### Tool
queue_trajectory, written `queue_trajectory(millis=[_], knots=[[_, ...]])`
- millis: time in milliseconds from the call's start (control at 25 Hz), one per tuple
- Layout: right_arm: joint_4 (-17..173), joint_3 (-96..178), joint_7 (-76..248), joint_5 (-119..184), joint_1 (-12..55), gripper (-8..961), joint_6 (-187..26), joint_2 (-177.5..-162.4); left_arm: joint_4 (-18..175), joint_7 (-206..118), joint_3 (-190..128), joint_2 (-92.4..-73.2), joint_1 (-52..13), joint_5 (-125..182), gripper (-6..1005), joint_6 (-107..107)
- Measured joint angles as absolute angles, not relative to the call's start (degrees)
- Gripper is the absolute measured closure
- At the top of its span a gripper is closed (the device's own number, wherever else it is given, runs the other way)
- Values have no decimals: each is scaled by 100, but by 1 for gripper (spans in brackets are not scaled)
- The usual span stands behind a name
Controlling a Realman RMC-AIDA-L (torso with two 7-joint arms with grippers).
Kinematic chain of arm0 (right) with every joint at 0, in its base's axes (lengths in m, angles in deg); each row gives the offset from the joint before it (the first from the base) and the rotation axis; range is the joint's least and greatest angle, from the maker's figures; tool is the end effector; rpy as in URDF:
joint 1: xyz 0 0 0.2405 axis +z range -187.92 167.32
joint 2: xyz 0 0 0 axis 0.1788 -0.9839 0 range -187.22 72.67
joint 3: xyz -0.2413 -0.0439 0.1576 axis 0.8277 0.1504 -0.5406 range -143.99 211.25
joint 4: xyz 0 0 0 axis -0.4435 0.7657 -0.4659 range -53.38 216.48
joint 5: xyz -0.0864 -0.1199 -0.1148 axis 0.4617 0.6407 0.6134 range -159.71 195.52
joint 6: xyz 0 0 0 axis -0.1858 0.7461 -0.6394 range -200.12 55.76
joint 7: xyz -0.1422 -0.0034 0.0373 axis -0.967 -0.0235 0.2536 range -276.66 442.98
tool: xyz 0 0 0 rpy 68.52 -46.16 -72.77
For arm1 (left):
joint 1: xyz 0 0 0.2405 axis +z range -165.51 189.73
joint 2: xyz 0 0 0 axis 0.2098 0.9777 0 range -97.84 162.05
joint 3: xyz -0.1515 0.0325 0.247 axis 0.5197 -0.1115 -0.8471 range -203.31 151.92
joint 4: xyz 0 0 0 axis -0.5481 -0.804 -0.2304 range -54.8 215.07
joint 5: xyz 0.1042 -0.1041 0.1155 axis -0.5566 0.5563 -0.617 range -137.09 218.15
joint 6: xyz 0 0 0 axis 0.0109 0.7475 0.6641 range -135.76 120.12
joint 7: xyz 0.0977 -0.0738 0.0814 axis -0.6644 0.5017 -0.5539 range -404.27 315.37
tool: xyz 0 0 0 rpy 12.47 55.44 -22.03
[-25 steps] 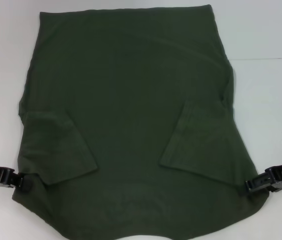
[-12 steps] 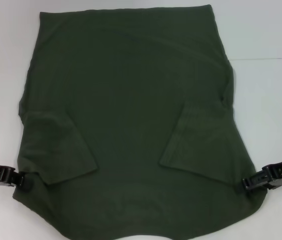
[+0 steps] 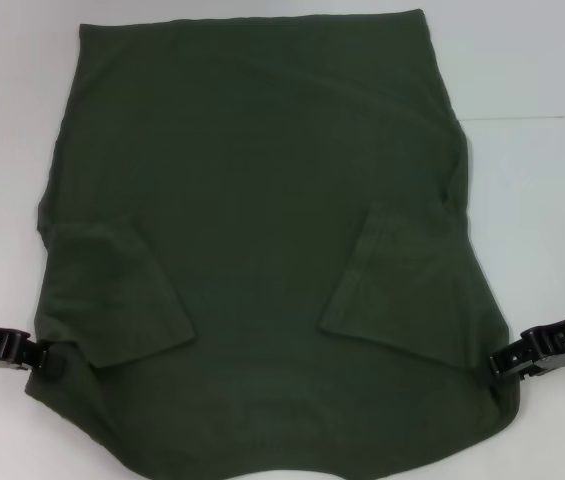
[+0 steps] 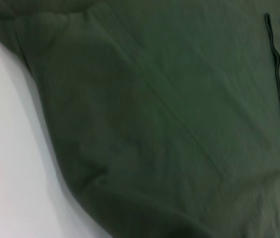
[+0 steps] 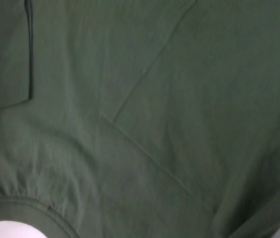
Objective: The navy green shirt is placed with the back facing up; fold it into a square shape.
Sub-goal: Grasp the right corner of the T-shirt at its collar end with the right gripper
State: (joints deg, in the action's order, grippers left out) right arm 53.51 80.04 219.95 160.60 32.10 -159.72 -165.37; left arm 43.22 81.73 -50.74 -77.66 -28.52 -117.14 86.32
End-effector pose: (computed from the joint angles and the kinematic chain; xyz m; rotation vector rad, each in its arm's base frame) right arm 0.3110 0.3550 0.0106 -2.4242 1.8416 -0.1439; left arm -0.3284 0.3470 0.0423 -2.4220 -1.7168 0.0448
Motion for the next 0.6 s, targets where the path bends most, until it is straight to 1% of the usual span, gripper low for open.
queue_trajectory(millis=[80,200,400,600], knots=[[5352,8008,22000,16079,3210,177,-15968,-16537,4322,8171,-5074,-7766,-2852,-11714,981,8632],[5351,8012,22026,16133,3198,401,-15959,-16537,4322,8166,-5074,-7766,-2852,-11714,981,8632],[5351,8011,22078,16240,3171,480,-15935,-16537,4328,8159,-5079,-7766,-2850,-11714,981,8631],[5346,8013,22080,16249,3157,490,-15935,-16537,4331,8158,-5073,-7766,-2849,-11714,981,8642]])
